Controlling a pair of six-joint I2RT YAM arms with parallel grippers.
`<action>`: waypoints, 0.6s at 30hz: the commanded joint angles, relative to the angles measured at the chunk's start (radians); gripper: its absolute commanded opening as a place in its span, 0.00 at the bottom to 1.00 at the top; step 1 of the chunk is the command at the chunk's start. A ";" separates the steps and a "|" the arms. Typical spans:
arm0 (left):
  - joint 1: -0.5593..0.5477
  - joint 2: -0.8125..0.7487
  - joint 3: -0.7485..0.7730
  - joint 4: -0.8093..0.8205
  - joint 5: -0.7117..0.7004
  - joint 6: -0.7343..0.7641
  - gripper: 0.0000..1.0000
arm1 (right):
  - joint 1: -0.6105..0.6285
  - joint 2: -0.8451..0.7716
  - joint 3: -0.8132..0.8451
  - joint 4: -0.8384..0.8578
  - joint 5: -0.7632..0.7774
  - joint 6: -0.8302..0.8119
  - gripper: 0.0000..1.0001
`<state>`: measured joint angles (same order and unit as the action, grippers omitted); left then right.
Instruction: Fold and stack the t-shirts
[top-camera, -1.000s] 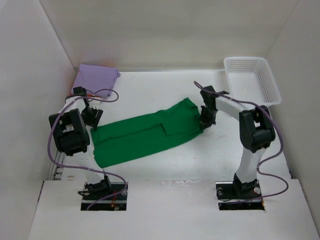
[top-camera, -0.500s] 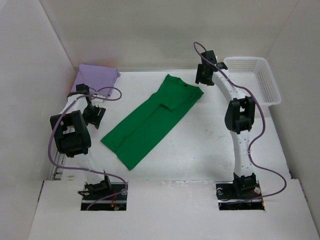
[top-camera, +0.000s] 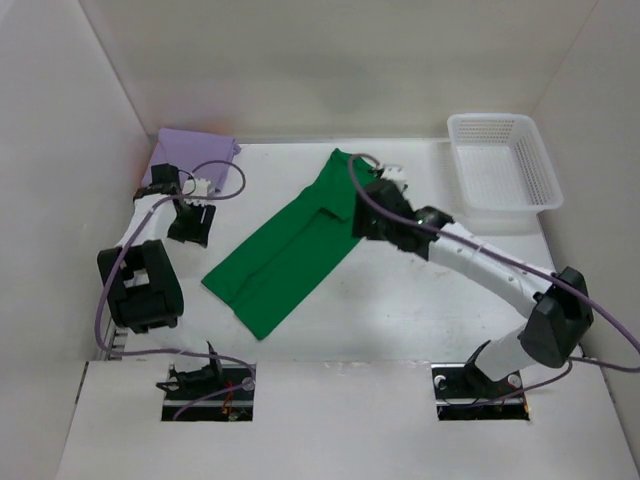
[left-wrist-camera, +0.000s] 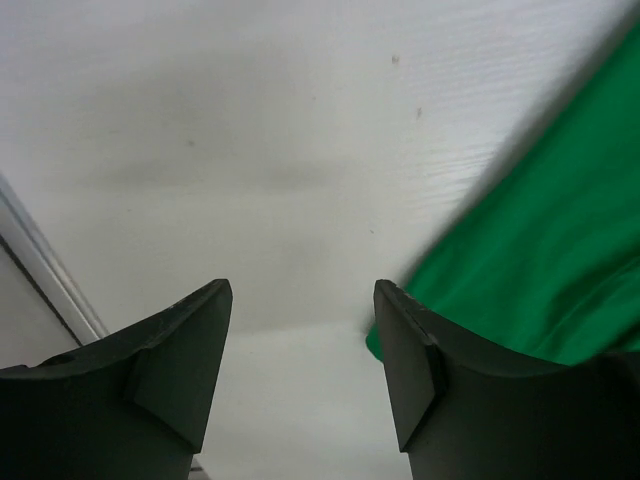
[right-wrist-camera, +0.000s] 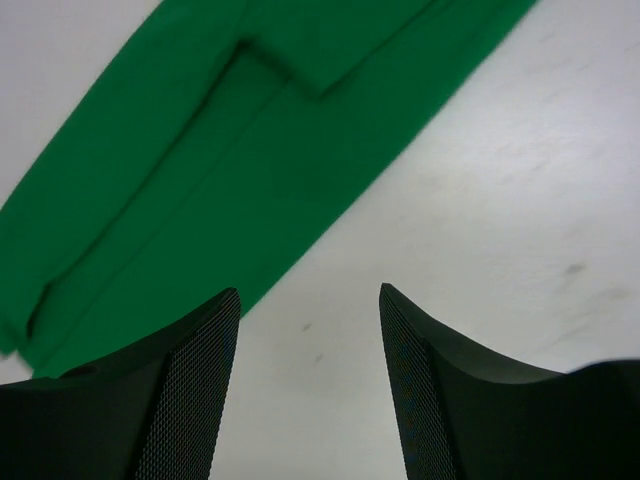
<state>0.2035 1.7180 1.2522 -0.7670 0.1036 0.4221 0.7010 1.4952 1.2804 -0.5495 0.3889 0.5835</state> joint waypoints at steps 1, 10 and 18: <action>0.033 -0.193 -0.046 0.104 0.071 -0.110 0.58 | 0.157 0.031 -0.078 0.054 0.054 0.273 0.63; 0.102 -0.585 -0.217 0.222 0.113 -0.244 0.66 | 0.494 0.095 -0.199 0.134 0.068 0.941 0.55; 0.218 -0.842 -0.257 0.117 0.200 -0.279 0.70 | 0.660 0.361 0.003 0.042 0.039 1.190 0.55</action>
<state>0.4030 0.9348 1.0065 -0.6098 0.2333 0.1989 1.3460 1.8107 1.2015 -0.4904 0.4206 1.6230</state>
